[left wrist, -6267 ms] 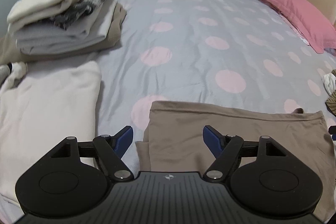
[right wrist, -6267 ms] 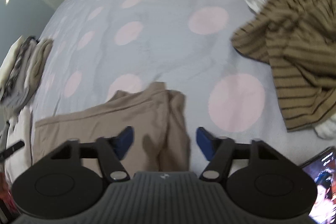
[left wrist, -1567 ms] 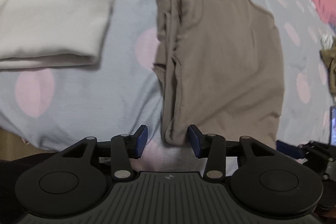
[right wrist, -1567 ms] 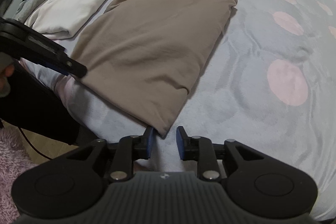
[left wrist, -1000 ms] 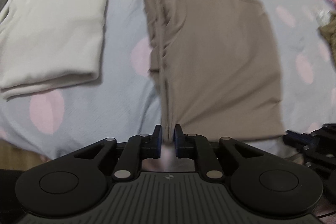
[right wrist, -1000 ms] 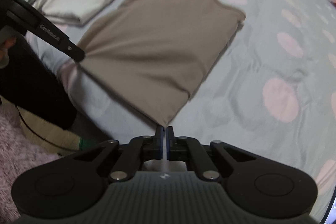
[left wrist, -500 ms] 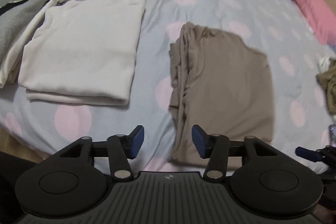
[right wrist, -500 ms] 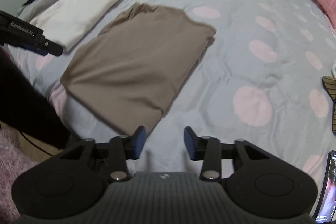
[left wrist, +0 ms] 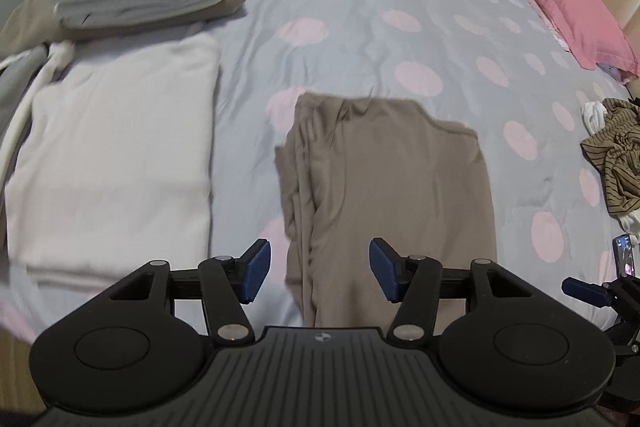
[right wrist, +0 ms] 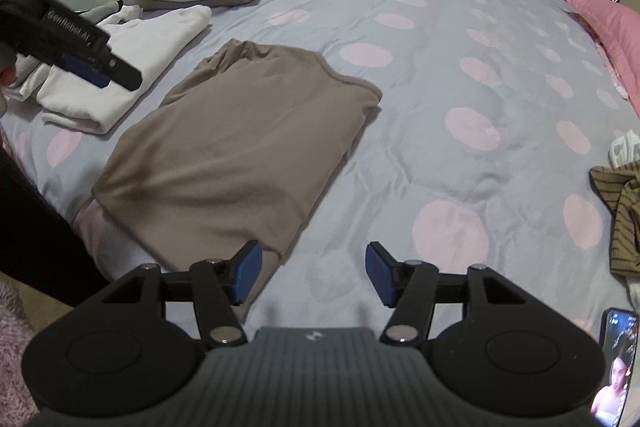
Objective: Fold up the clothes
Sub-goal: 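Move both open grippers to the folded shirt end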
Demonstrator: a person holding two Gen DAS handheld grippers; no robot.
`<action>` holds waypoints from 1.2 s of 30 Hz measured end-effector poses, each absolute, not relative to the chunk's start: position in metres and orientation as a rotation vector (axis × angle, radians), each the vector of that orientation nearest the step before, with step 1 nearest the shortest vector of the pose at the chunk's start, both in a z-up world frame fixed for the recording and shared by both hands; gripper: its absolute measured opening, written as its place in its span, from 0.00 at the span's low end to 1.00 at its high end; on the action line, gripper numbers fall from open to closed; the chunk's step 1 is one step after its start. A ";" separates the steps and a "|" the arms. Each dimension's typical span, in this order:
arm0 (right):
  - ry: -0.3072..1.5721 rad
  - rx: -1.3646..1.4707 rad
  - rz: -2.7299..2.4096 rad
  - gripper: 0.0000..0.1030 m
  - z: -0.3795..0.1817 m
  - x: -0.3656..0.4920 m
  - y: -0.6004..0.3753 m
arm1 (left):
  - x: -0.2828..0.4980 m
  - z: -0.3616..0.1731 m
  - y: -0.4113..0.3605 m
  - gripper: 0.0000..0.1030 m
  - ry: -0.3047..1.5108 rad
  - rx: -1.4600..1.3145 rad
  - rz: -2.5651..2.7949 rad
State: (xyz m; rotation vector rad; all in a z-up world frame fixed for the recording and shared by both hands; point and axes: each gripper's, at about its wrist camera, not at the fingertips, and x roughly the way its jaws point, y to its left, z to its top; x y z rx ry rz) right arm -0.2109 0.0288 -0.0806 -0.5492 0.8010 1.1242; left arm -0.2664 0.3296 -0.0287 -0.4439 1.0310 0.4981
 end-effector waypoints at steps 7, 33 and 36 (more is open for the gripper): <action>0.817 -0.464 1.084 0.59 -0.070 -0.186 0.045 | -0.244 -0.029 0.352 0.54 1.035 -0.426 0.469; 0.991 -0.196 1.068 0.71 -0.124 -0.103 0.130 | -0.219 -0.108 0.394 0.62 0.966 -0.466 0.475; 1.025 -0.167 1.065 0.71 -0.134 -0.097 0.134 | -0.219 -0.116 0.404 0.63 0.966 -0.534 0.482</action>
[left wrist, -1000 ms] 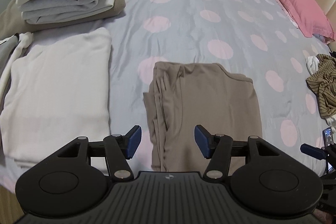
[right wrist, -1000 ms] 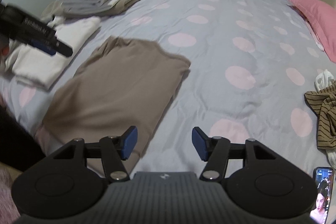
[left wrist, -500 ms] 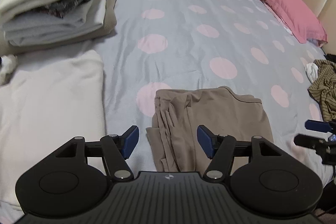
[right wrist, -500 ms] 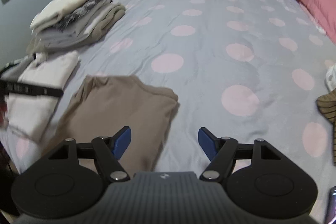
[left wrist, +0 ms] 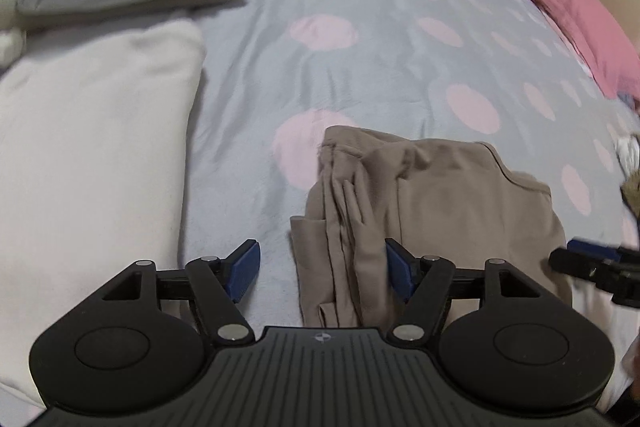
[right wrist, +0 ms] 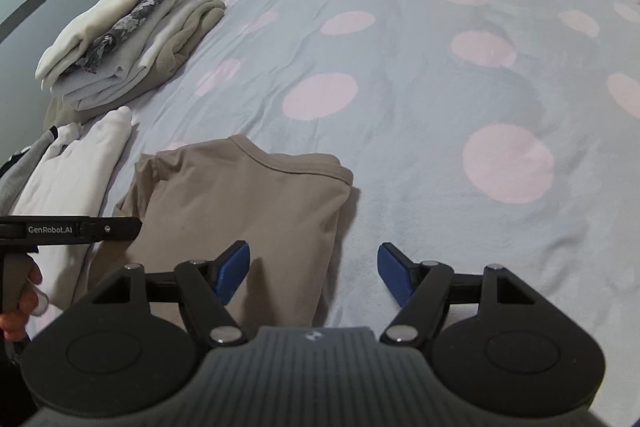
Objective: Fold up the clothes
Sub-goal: 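Move both open grippers to the folded shirt end, then grasp the folded shirt end with both grippers and lift it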
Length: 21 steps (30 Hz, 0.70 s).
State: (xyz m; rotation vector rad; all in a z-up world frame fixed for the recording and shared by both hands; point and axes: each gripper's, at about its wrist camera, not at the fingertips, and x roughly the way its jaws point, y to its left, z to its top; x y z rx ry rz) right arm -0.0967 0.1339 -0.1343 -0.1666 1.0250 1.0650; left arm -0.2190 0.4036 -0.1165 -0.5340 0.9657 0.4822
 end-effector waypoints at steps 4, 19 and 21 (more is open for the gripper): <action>1.049 -0.136 1.057 0.71 -0.145 -0.092 0.136 | -0.213 -0.120 0.405 0.63 0.935 -0.515 0.471; 0.980 -0.104 1.083 0.12 -0.150 -0.098 0.145 | -0.193 -0.120 0.391 0.14 0.889 -0.444 0.390; 0.954 -0.123 1.085 0.10 -0.148 -0.103 0.147 | -0.193 -0.118 0.387 0.11 0.886 -0.424 0.390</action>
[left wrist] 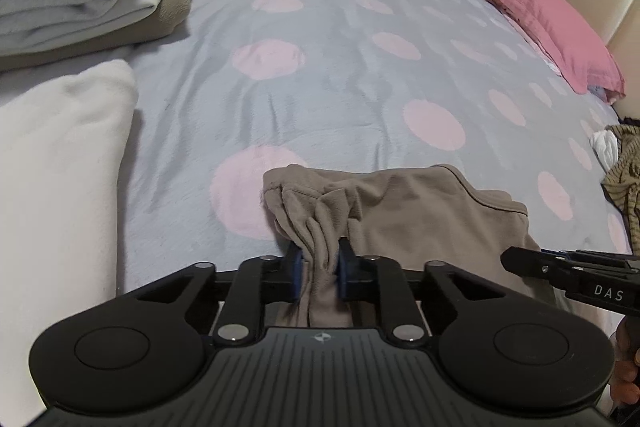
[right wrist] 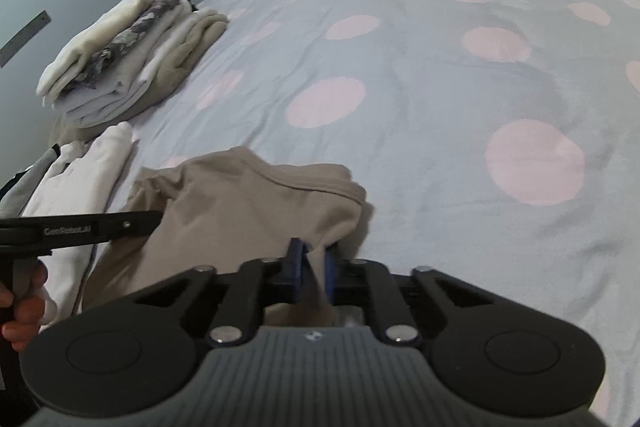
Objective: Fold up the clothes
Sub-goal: 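Grasp the folded shirt end with both grippers and lift it, then carry the folded taupe shirt with both grippers toward the clothes stacks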
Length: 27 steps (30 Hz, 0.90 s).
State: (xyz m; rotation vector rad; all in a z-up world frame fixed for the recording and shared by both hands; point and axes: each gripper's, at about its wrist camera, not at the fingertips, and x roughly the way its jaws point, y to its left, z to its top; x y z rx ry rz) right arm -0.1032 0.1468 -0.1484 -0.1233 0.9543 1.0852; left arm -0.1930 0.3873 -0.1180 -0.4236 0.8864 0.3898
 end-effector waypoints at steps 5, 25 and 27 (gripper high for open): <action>0.875 -0.129 1.092 0.07 -0.136 -0.112 0.142 | -0.195 -0.107 0.379 0.09 0.851 -0.386 0.393; 0.469 -0.165 1.168 0.05 -0.044 -0.189 0.087 | -0.279 -0.019 0.328 0.08 0.495 -0.338 0.441; 0.433 -0.161 1.177 0.05 -0.033 -0.198 0.083 | -0.289 -0.011 0.327 0.08 0.462 -0.344 0.455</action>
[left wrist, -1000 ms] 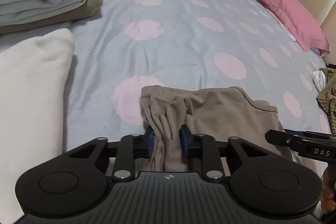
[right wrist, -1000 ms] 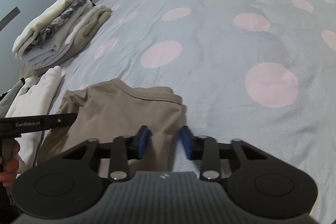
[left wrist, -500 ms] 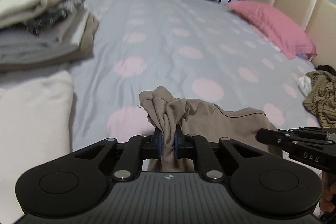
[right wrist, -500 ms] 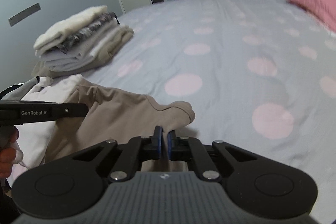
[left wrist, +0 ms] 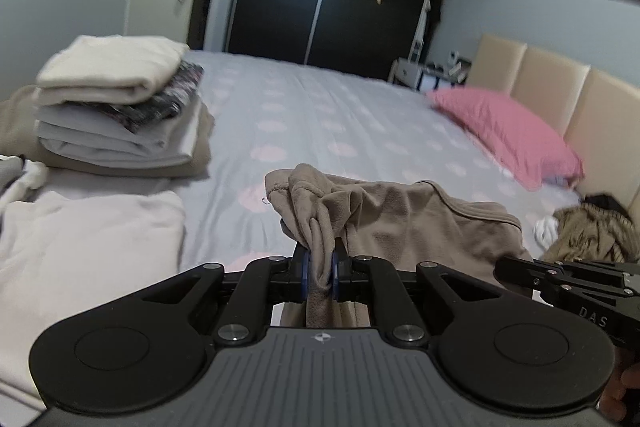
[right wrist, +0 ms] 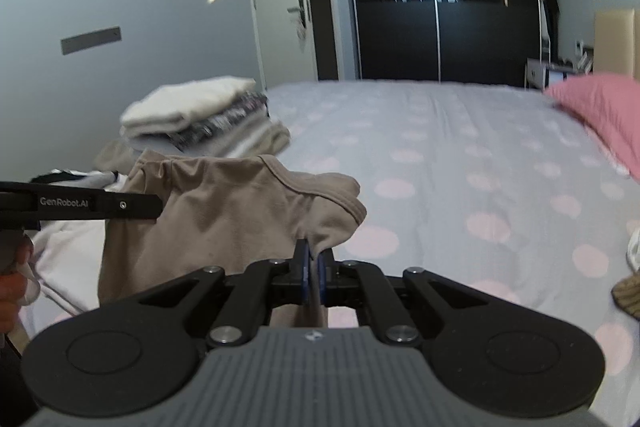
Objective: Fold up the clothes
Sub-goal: 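Carry the folded taupe shirt with both grippers toward the clothes stacks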
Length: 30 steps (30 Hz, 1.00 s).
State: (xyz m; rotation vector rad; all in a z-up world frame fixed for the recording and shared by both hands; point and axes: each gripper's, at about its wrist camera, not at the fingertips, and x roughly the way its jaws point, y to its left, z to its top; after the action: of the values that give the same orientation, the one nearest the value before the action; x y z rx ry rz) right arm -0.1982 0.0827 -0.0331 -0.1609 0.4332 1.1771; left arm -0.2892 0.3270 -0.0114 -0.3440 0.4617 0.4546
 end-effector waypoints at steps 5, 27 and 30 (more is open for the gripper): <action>0.365 -0.153 1.199 0.05 -0.012 -0.218 0.076 | -0.311 0.008 0.327 0.08 0.377 -0.345 0.488; 0.362 -0.049 1.464 0.05 0.053 -0.285 0.161 | -0.409 0.091 0.386 0.08 0.251 -0.242 0.713; 0.388 -0.042 1.504 0.05 0.055 -0.300 0.182 | -0.421 0.096 0.399 0.08 0.266 -0.236 0.752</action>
State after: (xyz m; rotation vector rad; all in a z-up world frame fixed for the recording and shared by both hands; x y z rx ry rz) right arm -0.2997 0.1823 0.0550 -0.0419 0.3884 1.5043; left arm -0.4214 0.3989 0.0959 -0.2364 0.2660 0.7515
